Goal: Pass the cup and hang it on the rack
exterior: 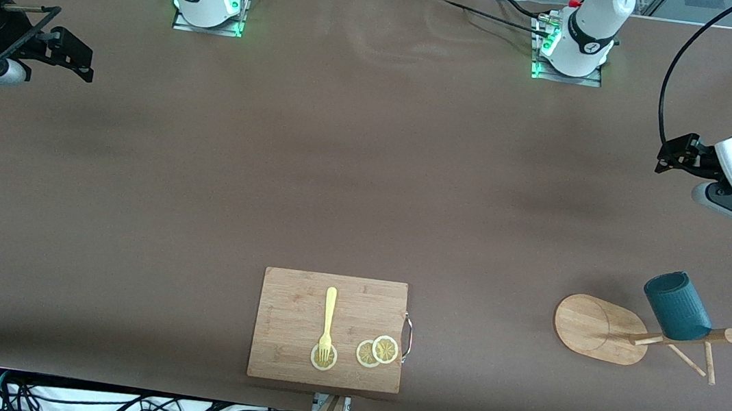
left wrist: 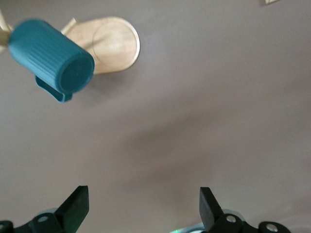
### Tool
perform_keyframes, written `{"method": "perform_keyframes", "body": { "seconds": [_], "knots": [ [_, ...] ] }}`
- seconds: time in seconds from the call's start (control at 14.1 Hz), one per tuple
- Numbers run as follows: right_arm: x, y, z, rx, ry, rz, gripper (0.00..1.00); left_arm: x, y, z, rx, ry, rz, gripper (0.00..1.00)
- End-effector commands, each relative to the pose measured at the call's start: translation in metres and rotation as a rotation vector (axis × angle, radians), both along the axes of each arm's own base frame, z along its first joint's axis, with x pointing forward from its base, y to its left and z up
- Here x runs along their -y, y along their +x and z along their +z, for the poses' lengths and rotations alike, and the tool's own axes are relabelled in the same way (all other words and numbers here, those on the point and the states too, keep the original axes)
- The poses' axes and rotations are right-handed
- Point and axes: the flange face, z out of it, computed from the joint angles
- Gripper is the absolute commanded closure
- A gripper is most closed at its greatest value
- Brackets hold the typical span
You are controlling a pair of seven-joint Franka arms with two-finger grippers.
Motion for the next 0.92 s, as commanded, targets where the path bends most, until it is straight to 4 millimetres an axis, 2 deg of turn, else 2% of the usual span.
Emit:
{"method": "perform_keyframes", "body": {
  "seconds": [0.0, 0.21, 0.35, 0.64, 0.85],
  "knots": [
    [0.0, -0.001, 0.006, 0.0, -0.005, -0.017, 0.0, 0.011, -0.014, 0.038, 0.062, 0.003, 0.047, 0.0],
    [0.0, -0.001, 0.006, 0.0, -0.005, -0.015, 0.0, 0.02, -0.03, 0.042, -0.006, -0.013, 0.216, 0.0],
    [0.0, -0.001, 0.006, 0.0, -0.005, -0.015, 0.0, 0.015, -0.031, 0.041, -0.029, -0.041, 0.321, 0.0],
    [0.0, -0.001, 0.006, 0.0, -0.005, -0.015, 0.0, 0.014, -0.021, 0.033, -0.039, -0.032, 0.319, 0.0],
    [0.0, -0.001, 0.006, 0.0, -0.005, -0.014, 0.0, 0.022, -0.021, 0.031, -0.041, -0.021, 0.302, 0.0]
  ]
}}
